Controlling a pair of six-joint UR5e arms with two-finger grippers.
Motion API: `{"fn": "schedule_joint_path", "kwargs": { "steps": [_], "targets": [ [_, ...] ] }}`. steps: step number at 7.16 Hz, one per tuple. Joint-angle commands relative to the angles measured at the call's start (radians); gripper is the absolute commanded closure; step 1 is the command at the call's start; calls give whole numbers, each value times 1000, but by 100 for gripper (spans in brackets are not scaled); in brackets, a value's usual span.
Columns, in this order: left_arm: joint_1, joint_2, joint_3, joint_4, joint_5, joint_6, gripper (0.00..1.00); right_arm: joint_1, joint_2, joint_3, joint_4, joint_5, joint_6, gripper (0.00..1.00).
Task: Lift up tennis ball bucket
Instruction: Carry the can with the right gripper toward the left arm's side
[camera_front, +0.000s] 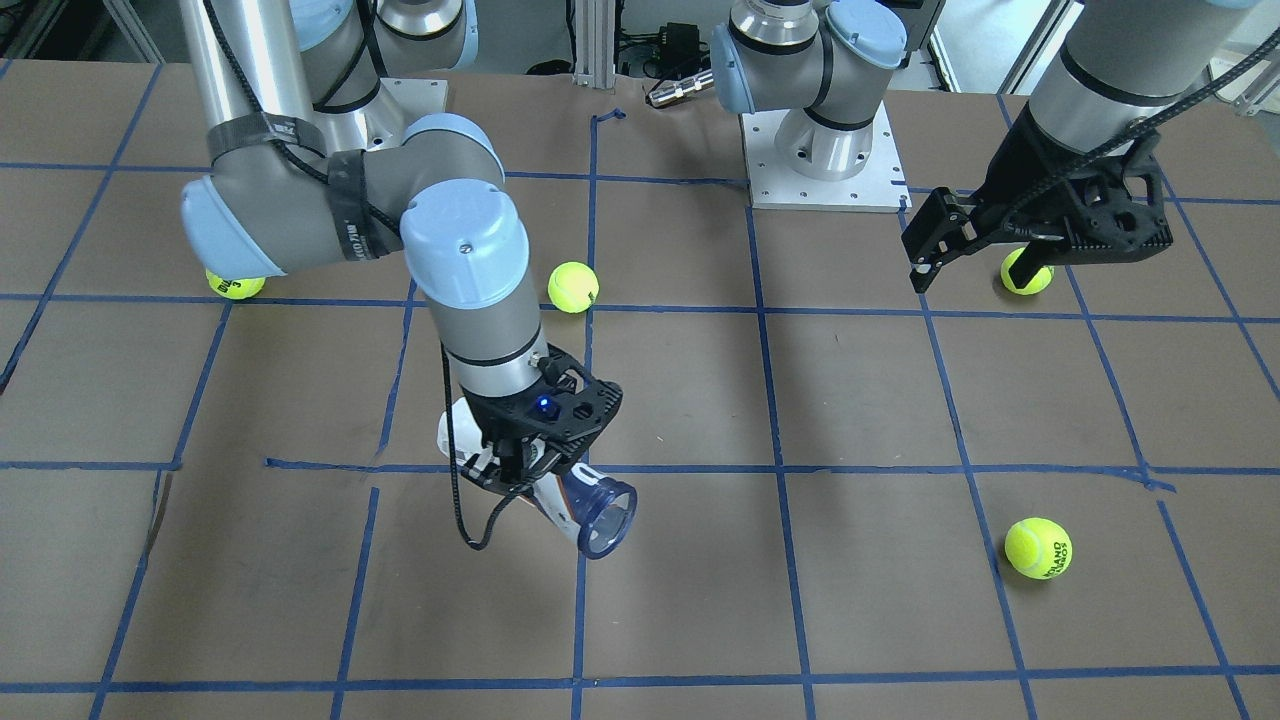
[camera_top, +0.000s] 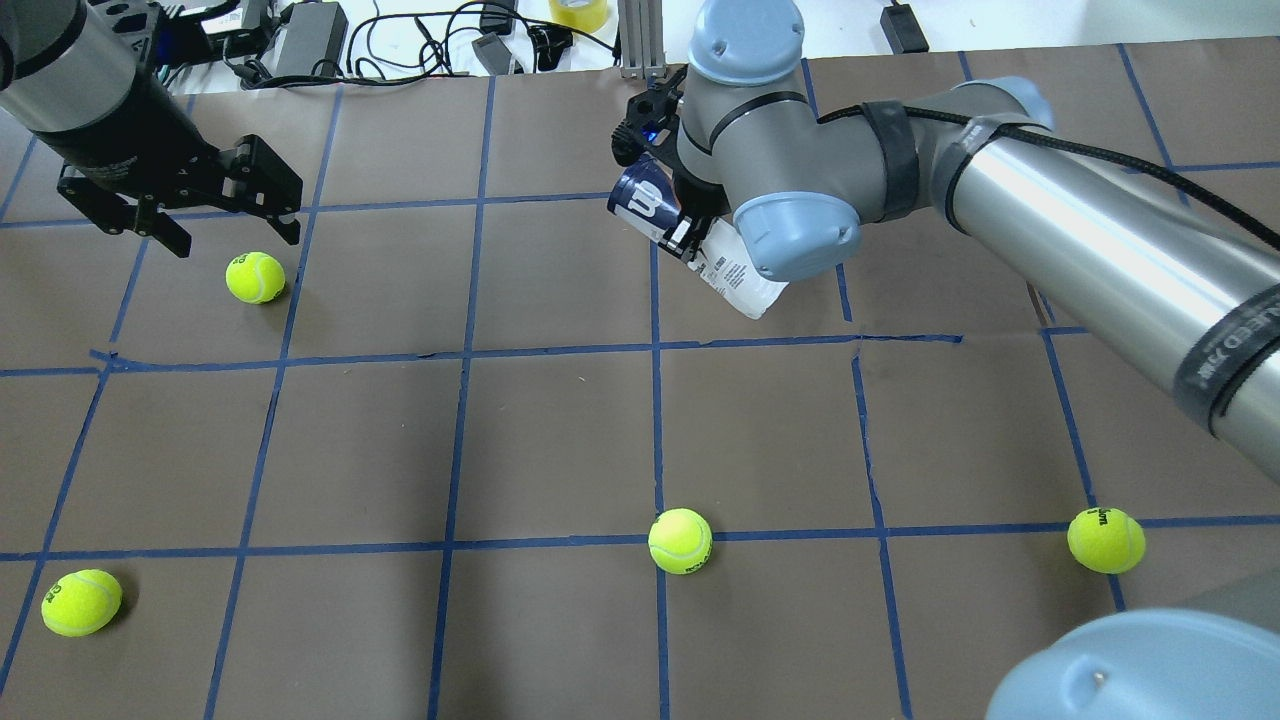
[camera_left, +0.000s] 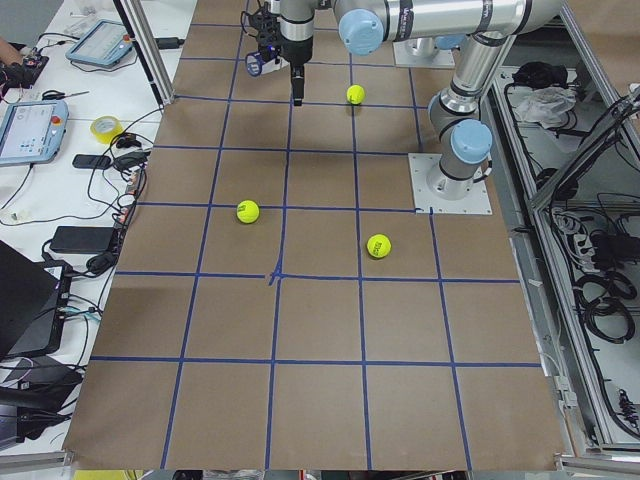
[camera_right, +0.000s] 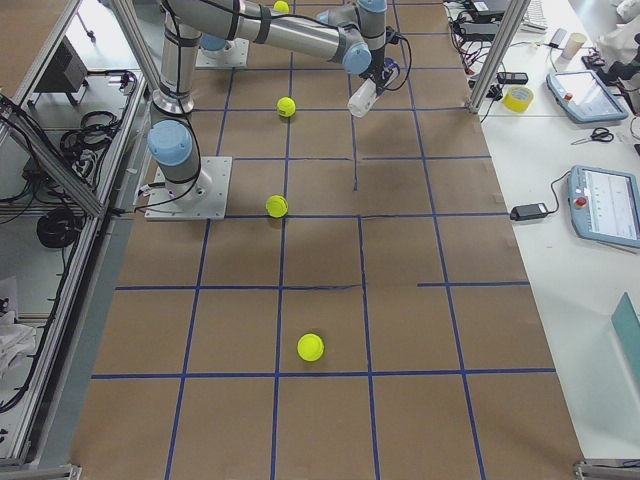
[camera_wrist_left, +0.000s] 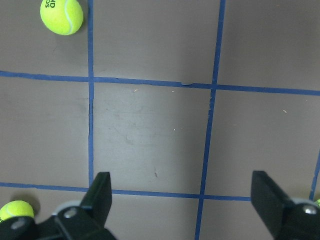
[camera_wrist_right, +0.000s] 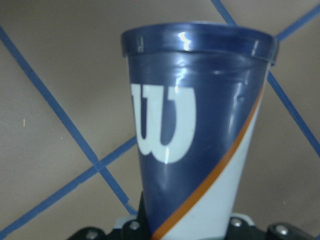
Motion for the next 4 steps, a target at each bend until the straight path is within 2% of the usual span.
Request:
{"fn": "schedule_joint_path", "kwargs": {
  "steps": [1,3,4],
  "targets": [
    [5,-2,0,1,-2,0,0,126,50,1,-96,6,-55,53],
    [5,0,0,1,0,0,0,209,142,-3,-225,7,-139,52],
    [3,-2,0,1,0,0,0,212,151,-5,-235,6,-209,51]
  ]
}}
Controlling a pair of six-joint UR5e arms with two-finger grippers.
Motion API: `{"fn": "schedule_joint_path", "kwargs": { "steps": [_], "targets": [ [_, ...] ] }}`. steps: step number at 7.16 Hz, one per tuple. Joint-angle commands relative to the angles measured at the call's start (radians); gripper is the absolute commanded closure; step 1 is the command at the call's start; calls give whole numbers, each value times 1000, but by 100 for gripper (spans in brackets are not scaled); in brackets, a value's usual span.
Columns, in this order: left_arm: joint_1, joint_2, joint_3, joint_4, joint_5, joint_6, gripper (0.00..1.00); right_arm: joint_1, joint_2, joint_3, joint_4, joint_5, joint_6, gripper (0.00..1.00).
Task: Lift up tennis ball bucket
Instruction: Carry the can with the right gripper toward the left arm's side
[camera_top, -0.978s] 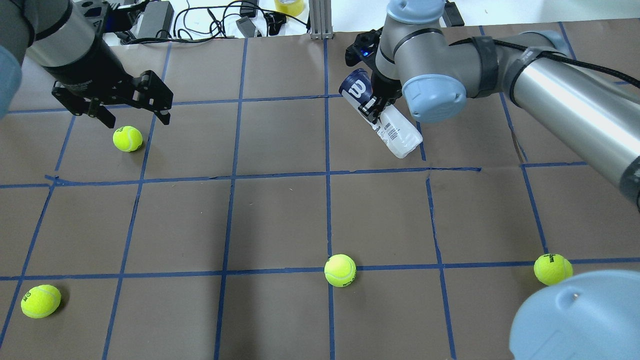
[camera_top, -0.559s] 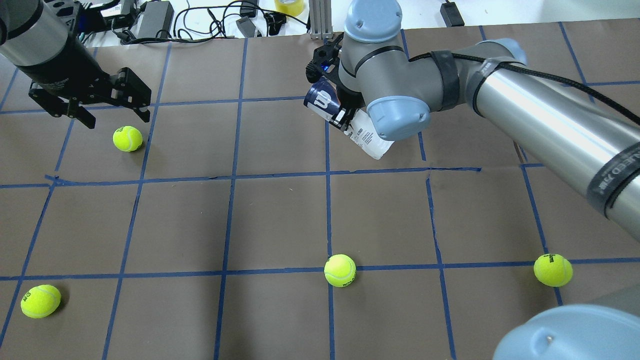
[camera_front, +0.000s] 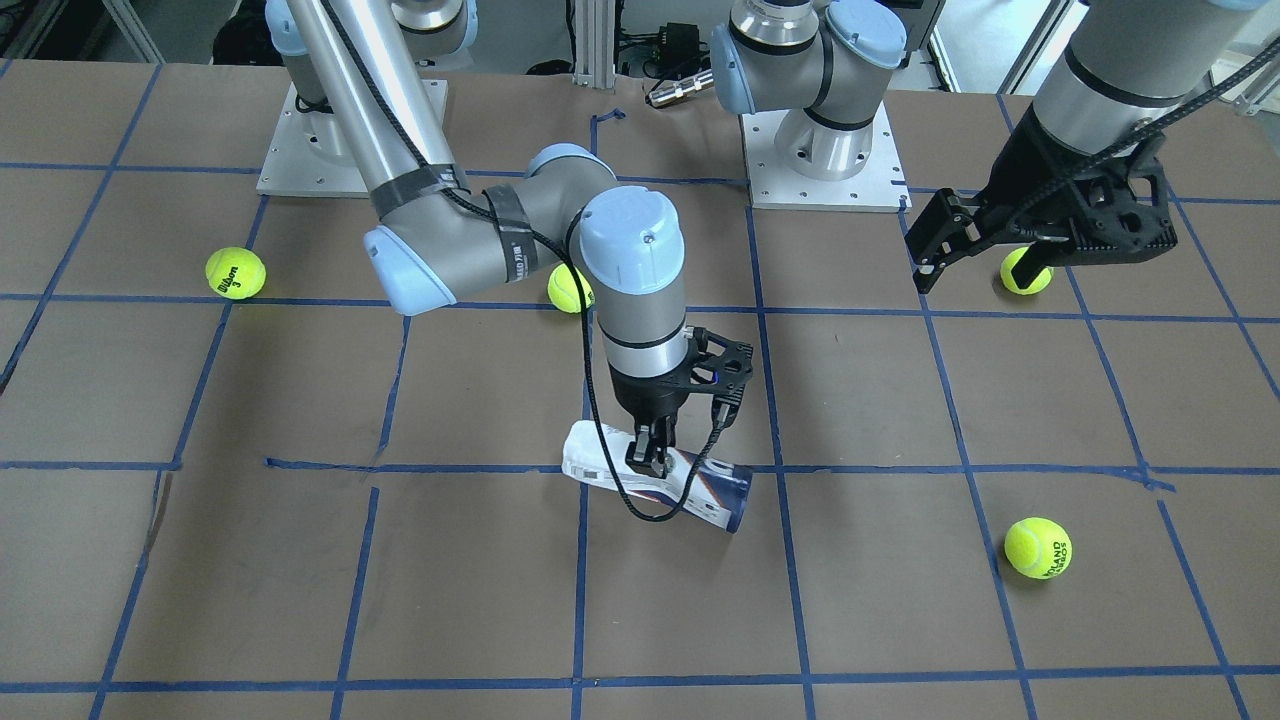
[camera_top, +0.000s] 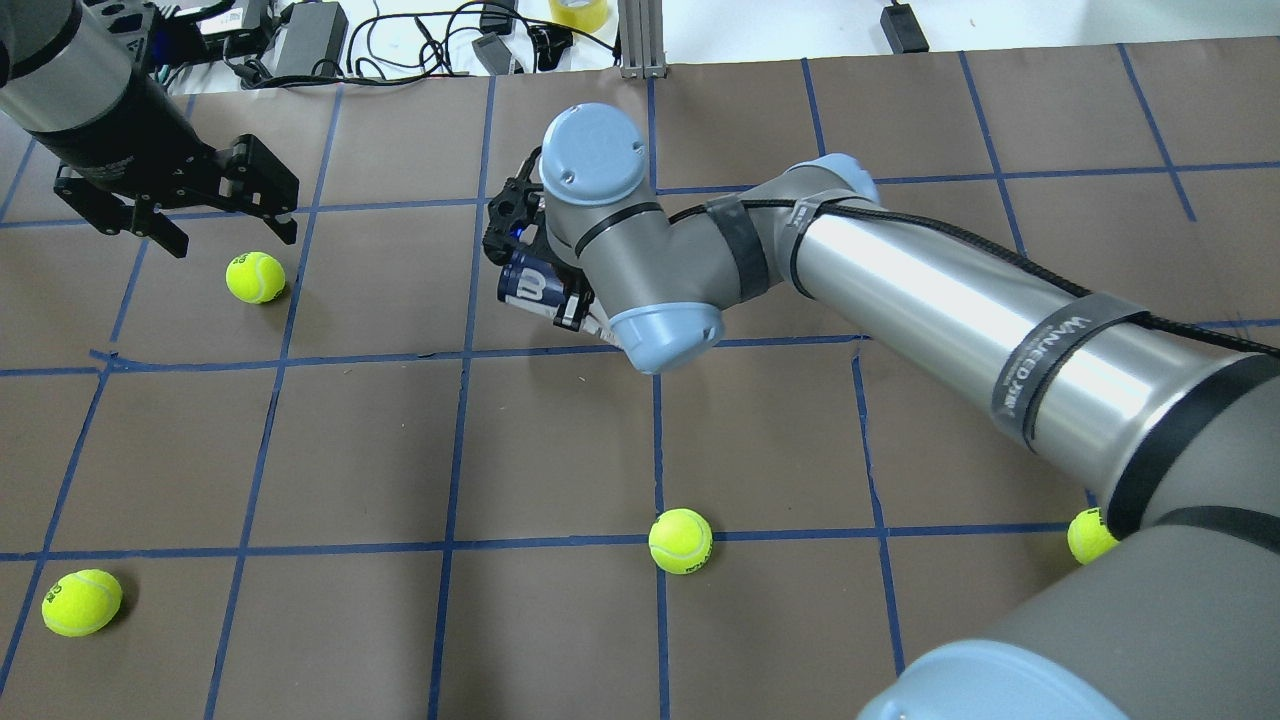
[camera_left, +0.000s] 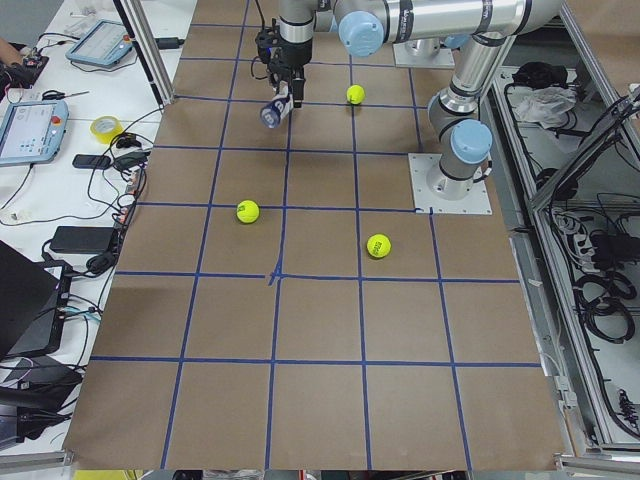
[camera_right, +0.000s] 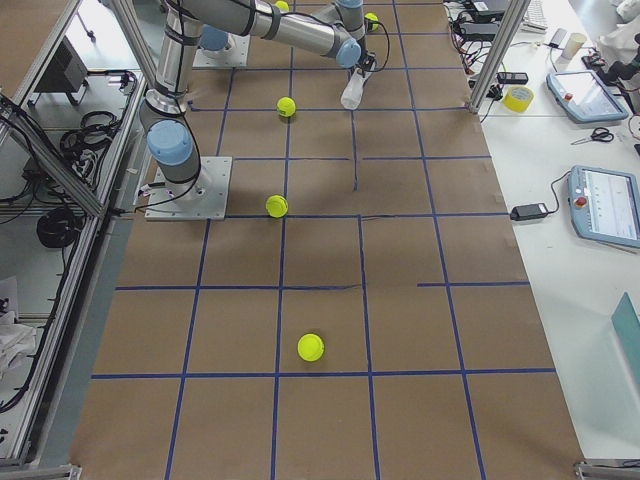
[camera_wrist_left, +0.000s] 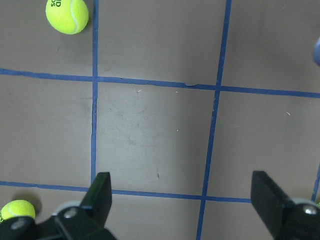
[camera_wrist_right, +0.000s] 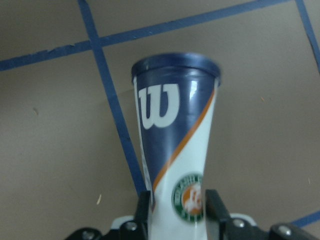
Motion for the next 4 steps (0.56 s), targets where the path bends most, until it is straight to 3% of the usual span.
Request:
{"fn": "schedule_joint_path", "kwargs": {
  "steps": [1,3,4],
  "targets": [
    [1,-1,0,0,4,0,0,23,24,-2,-39,2,-101,50],
    [1,-1,0,0,10,-2,0,23,13,-2,-39,28,-102,27],
    [1,-1,0,0,1,-2,0,22,-2,-2,-26,37,-102,25]
  ]
}}
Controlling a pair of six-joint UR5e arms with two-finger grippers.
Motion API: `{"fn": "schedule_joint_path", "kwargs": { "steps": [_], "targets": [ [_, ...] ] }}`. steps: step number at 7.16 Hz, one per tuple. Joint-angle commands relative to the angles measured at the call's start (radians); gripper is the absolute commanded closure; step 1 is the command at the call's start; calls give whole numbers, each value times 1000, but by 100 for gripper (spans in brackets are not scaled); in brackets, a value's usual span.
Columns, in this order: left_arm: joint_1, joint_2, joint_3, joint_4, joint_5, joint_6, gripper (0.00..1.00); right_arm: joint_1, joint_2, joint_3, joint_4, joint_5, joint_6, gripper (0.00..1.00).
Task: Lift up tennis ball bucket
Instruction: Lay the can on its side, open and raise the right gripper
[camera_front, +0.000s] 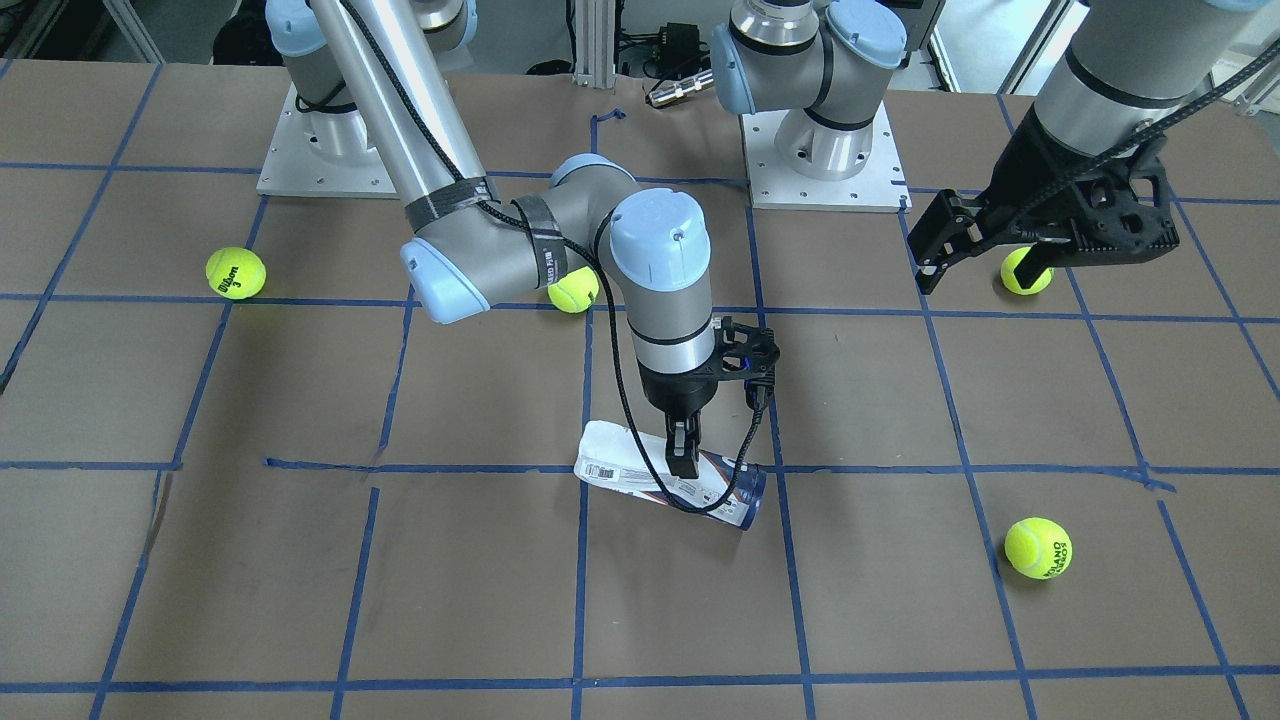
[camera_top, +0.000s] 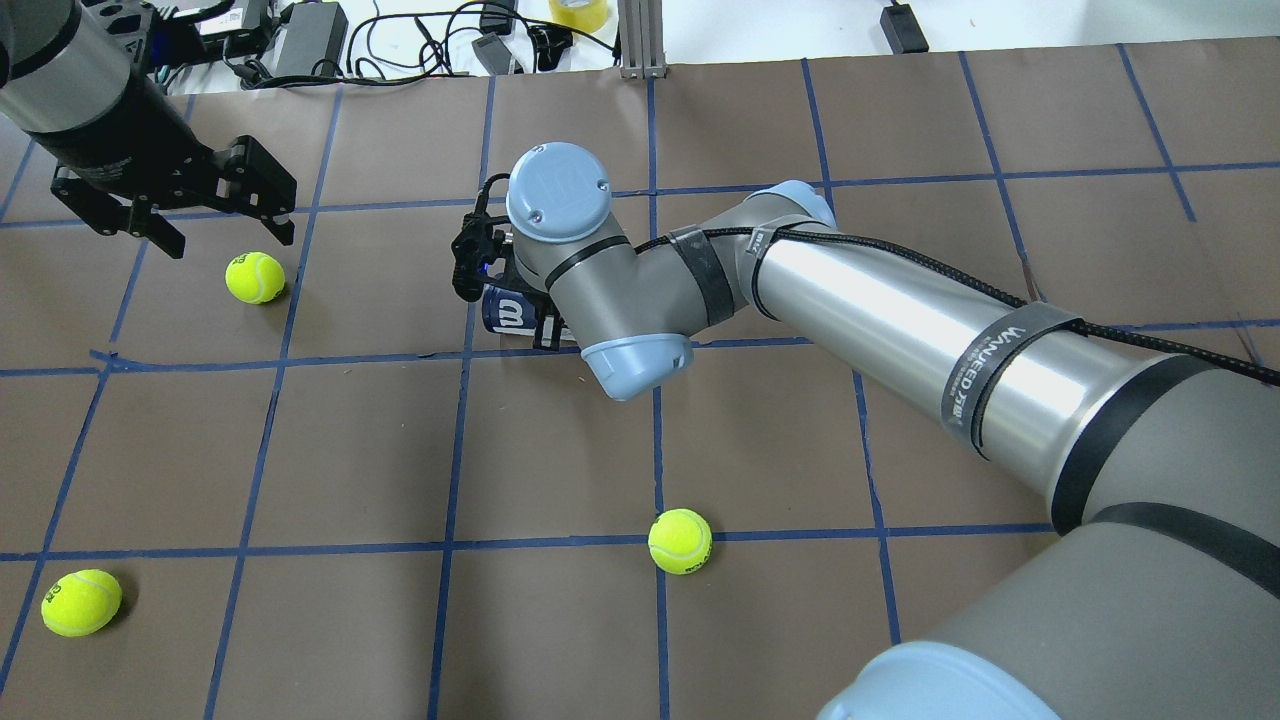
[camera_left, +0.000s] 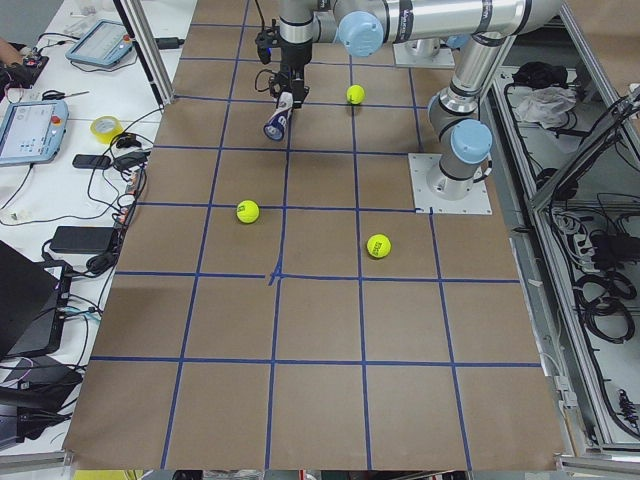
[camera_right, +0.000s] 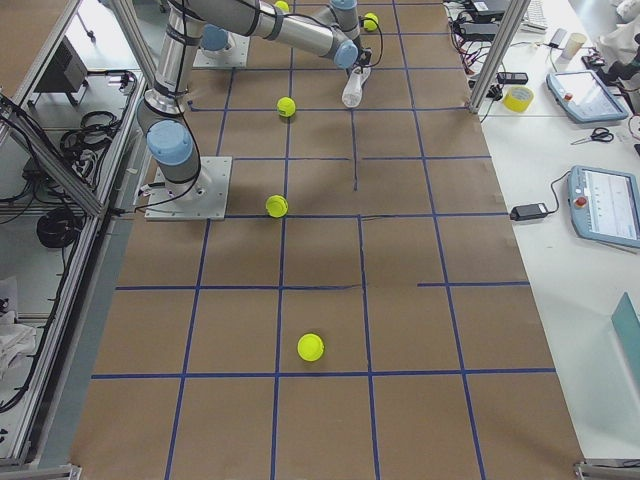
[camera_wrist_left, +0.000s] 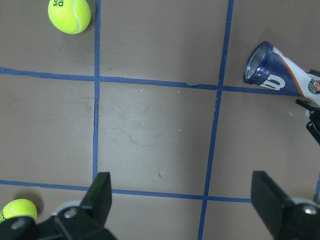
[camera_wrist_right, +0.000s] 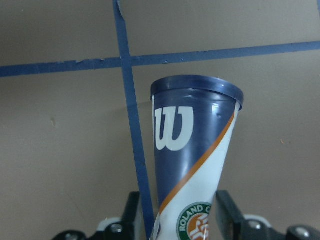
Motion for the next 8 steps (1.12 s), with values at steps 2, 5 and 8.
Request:
{"fn": "schedule_joint_path", "kwargs": {
  "steps": [2,5,8],
  "targets": [
    [3,-3,5,2,-9,0,0,-11,-69,-3,87,17,-2,18],
    [3,-58,-5,26,-73,-3,0,-179,-209,0,241,70,2,0],
    [3,-142,-23,101,-248,145,0,-409,-329,-1,445,97,4,0]
  ]
}}
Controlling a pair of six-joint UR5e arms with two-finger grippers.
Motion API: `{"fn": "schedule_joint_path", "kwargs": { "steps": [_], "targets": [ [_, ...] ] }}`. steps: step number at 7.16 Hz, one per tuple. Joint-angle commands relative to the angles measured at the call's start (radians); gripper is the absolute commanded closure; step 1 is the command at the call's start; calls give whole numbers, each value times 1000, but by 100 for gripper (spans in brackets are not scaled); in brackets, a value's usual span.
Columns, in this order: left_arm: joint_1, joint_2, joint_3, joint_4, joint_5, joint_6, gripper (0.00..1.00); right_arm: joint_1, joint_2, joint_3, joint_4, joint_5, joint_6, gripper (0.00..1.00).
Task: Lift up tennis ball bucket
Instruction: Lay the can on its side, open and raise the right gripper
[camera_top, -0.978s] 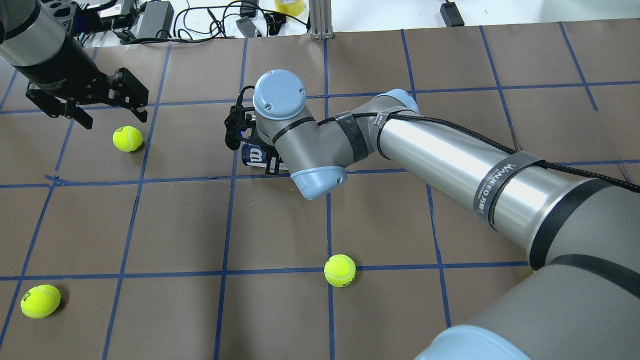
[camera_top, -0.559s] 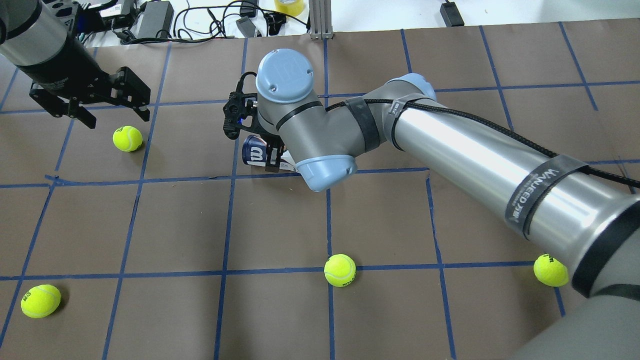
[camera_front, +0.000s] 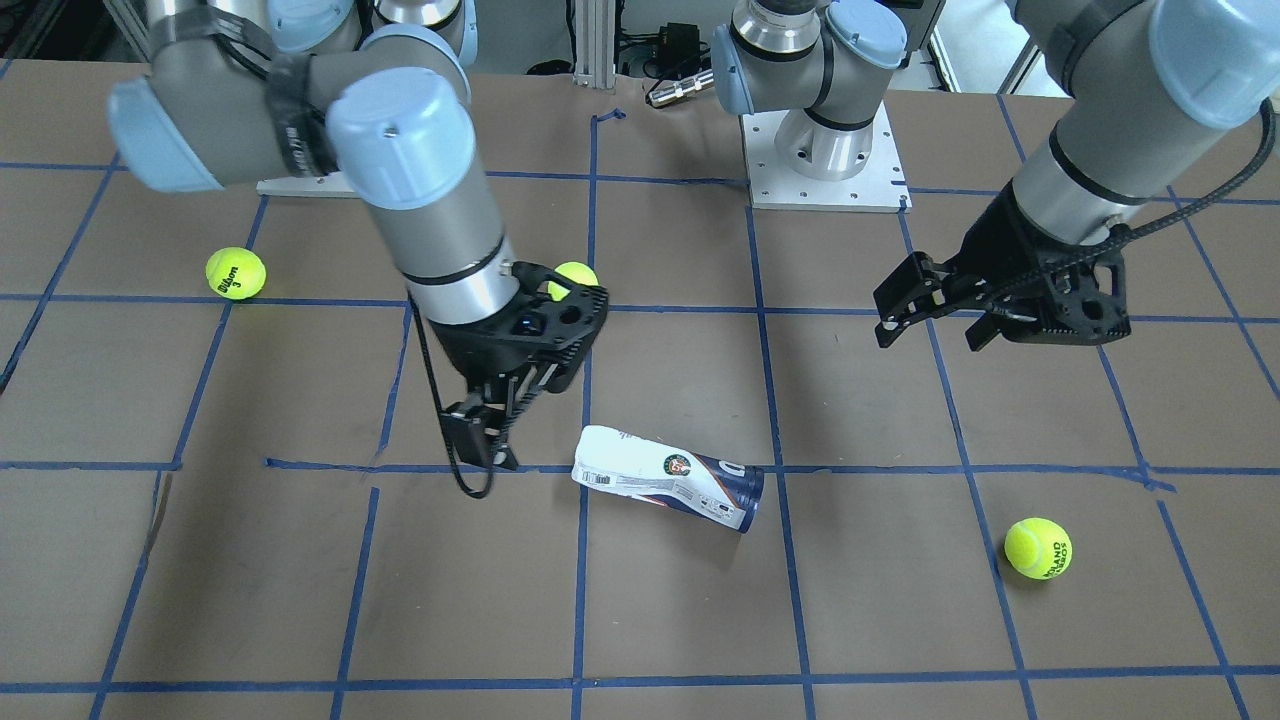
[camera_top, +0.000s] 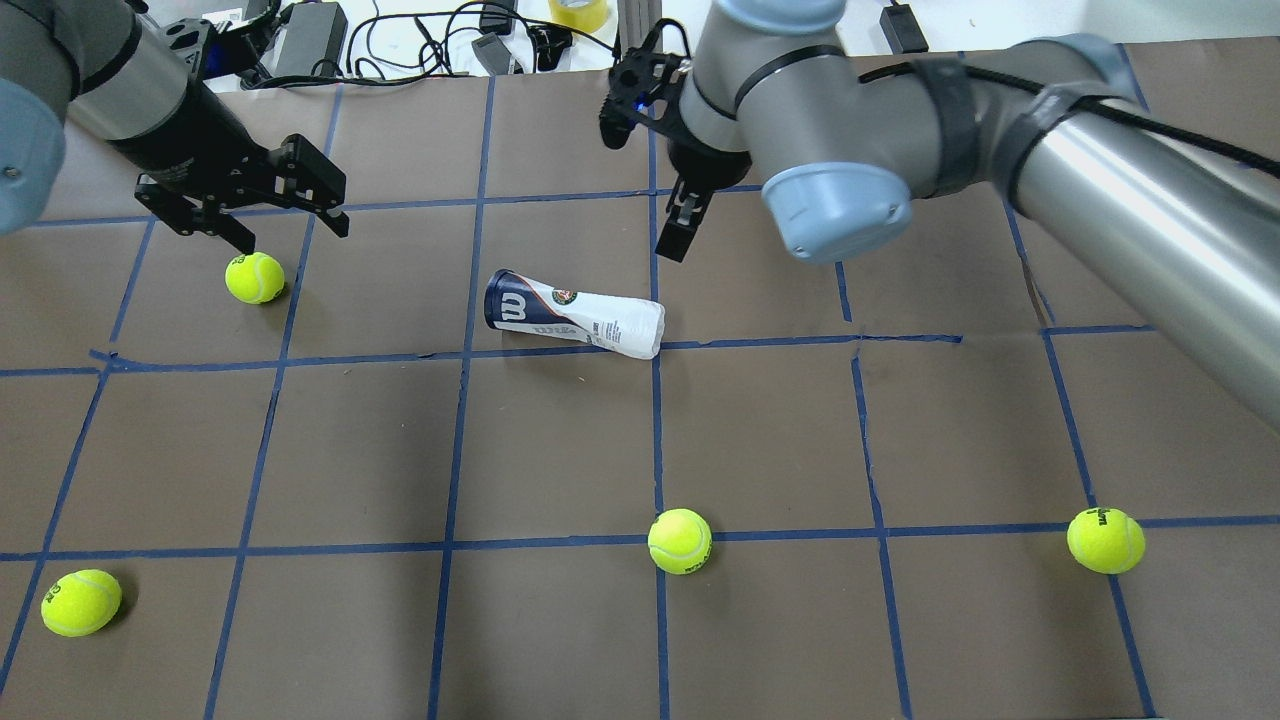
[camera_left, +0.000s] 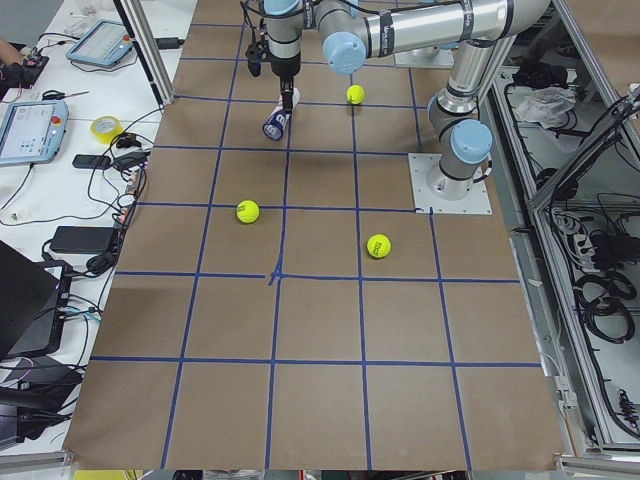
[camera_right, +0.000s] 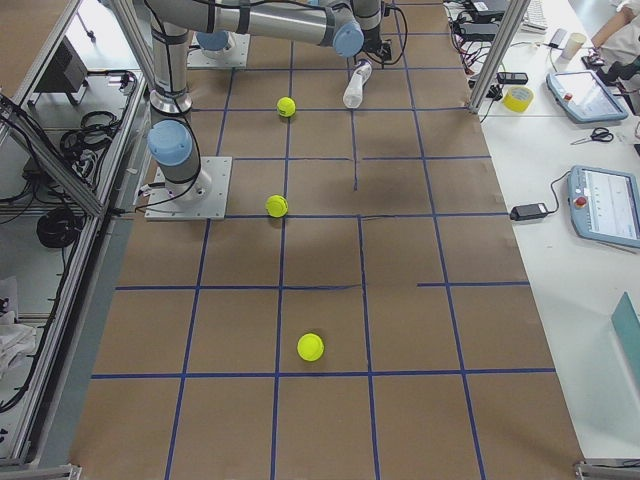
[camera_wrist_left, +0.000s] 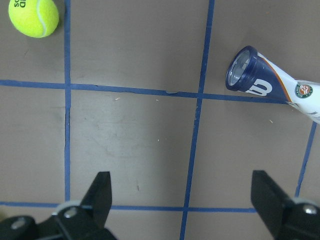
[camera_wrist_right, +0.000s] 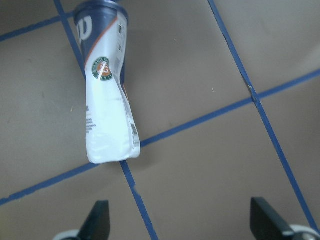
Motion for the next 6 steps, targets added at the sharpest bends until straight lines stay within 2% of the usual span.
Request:
{"fn": "schedule_joint_path", "kwargs": {
  "steps": [1,2,3,4,6],
  "targets": [
    [0,-77,-6,30,-167,126,0,-179,-83,-6,134,12,1,0],
    [0,-115,-17,77,-218,188,0,-236,-148,-35,273,24,9,0],
    [0,-160,-43,125,-261,250,0,-252,-187,-65,341,9,65,0],
    [0,-215,-58,194,-303,266,0,-248,-206,-70,351,1,195,0],
    [0,-296,-62,228,-422,288,0,-243,-285,-70,444,-71,471,0]
  ]
}}
